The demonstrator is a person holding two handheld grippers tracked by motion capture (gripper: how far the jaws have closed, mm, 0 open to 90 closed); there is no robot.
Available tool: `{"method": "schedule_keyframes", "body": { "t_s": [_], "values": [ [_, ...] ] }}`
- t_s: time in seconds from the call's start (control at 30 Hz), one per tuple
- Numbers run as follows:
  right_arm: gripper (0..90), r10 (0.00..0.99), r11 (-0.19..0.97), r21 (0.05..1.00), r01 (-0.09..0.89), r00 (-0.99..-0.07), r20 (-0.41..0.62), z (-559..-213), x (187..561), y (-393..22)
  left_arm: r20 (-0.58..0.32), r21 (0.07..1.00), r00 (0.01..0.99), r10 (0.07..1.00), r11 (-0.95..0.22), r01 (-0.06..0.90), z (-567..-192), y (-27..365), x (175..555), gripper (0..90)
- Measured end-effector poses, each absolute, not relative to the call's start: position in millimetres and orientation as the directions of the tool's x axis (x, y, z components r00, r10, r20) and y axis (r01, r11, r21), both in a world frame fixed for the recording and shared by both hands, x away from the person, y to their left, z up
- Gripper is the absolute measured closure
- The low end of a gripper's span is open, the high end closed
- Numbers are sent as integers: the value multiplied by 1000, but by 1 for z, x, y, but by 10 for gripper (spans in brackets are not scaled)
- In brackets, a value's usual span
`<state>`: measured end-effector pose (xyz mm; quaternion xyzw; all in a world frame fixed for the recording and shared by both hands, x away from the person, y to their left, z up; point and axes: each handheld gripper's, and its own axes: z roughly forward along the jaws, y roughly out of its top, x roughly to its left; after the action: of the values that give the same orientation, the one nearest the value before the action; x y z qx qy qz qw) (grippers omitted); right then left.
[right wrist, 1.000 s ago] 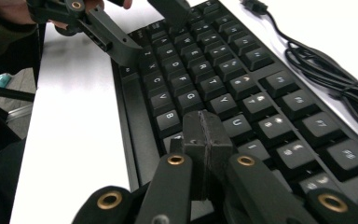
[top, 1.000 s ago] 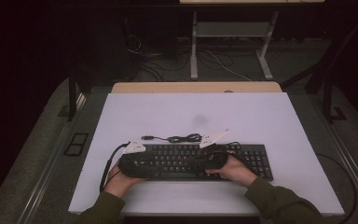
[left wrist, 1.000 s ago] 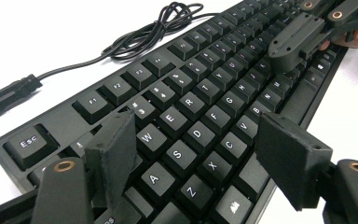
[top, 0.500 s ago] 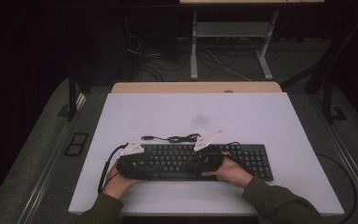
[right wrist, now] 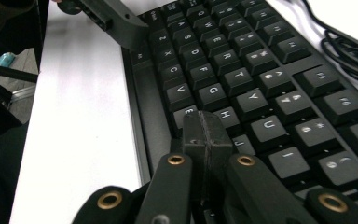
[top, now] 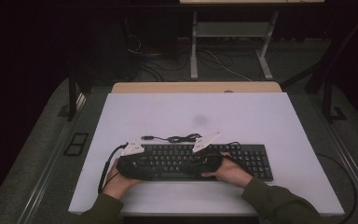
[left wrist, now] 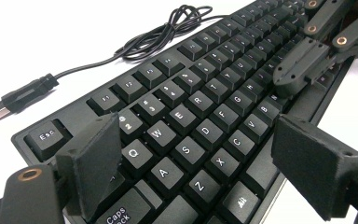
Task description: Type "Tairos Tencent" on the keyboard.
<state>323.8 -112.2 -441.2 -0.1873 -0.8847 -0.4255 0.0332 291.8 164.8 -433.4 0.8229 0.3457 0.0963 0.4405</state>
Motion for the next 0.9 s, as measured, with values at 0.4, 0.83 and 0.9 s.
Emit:
{"method": "schedule_keyframes", "body": {
  "t_s": [0.4,0.83,0.9],
  "values": [
    [773,337,513,768,383,-913,230,-435,328,-123,-134,803,747,651,-370,467,-431,162,294,218],
    [446,404,455,791,410,-886,226,-432,328,-143,-140,809,760,635,-369,458,-427,156,304,594],
    [424,416,453,790,413,-882,222,-432,328,-146,-147,804,764,629,-373,462,-427,153,306,654]
  ]
}}
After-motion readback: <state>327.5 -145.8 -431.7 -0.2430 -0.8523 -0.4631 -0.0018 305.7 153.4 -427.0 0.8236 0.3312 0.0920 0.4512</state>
